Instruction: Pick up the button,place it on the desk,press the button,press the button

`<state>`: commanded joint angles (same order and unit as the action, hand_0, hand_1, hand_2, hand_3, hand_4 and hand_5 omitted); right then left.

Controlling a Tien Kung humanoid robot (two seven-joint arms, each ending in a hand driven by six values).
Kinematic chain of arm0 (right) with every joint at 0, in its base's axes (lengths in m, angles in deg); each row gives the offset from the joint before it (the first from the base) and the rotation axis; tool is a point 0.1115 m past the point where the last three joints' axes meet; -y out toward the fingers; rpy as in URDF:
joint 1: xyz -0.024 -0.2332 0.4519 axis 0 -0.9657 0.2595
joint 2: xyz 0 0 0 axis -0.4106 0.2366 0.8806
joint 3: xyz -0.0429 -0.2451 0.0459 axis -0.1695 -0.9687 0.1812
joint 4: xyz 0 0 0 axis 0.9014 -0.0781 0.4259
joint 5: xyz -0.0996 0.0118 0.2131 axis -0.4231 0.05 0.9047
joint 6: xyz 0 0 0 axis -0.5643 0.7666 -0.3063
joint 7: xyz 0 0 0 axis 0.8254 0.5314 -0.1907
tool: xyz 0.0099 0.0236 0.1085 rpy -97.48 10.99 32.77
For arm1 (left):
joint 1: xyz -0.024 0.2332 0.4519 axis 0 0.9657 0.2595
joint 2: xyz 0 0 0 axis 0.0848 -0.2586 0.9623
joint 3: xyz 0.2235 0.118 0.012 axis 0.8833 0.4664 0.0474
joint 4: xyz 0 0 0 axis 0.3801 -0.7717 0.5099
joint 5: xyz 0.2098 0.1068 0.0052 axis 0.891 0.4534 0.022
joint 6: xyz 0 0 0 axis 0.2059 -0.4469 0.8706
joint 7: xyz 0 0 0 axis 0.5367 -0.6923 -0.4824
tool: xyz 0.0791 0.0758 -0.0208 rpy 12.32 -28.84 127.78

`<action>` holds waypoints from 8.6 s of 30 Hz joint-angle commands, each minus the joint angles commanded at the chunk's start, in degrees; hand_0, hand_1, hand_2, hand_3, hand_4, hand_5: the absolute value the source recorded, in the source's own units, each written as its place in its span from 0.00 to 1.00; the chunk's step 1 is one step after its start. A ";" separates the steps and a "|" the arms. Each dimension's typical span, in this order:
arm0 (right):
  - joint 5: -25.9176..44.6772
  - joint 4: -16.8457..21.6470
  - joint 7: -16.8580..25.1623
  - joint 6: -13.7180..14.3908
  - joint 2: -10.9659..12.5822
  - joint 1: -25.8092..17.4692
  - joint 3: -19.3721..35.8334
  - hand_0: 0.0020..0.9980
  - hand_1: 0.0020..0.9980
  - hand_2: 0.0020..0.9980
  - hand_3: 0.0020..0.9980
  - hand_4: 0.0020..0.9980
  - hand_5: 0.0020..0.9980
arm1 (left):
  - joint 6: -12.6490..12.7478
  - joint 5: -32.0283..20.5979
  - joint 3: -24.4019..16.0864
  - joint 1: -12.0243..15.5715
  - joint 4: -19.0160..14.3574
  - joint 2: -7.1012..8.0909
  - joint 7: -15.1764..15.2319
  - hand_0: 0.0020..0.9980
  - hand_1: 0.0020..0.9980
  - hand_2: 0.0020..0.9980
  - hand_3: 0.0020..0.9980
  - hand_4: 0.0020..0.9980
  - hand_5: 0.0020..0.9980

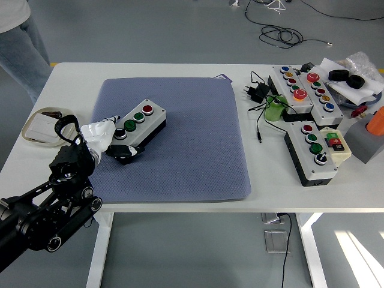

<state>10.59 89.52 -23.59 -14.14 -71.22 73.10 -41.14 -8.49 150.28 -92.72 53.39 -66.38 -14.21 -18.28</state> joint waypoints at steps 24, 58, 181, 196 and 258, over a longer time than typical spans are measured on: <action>1.84 0.00 0.64 -0.21 -0.08 0.83 -1.40 0.79 0.80 0.82 0.75 0.41 0.48 | 4.44 6.00 0.62 -1.44 3.69 0.82 1.66 0.23 0.37 0.32 0.57 0.73 0.11; 3.49 0.00 1.04 -0.30 -0.26 1.66 -2.27 0.79 0.80 0.82 0.75 0.41 0.48 | 10.54 1.62 5.38 -7.98 9.17 6.16 42.46 0.19 0.24 0.17 0.35 0.56 0.00; 5.06 0.00 1.42 -0.10 0.11 0.73 -1.95 0.79 0.80 0.82 0.75 0.41 0.48 | -12.62 9.49 0.12 -2.11 -11.87 8.43 35.06 0.07 0.00 0.05 0.92 0.56 0.00; 5.17 0.00 1.41 0.05 0.23 1.14 -1.73 0.79 0.80 0.82 0.75 0.41 0.48 | -14.39 9.60 -0.05 -3.17 -9.83 8.83 34.72 0.07 0.00 0.06 0.91 0.56 0.02; 4.89 0.00 1.38 0.18 0.38 1.28 -1.38 0.79 0.80 0.82 0.75 0.41 0.48 | -16.46 8.00 4.68 -8.28 -8.16 6.78 34.66 0.07 0.01 0.06 0.89 0.55 0.05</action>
<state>15.48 89.52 -22.21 -13.96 -70.84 74.38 -42.53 -24.95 158.28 -88.04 45.11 -74.54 -7.43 16.38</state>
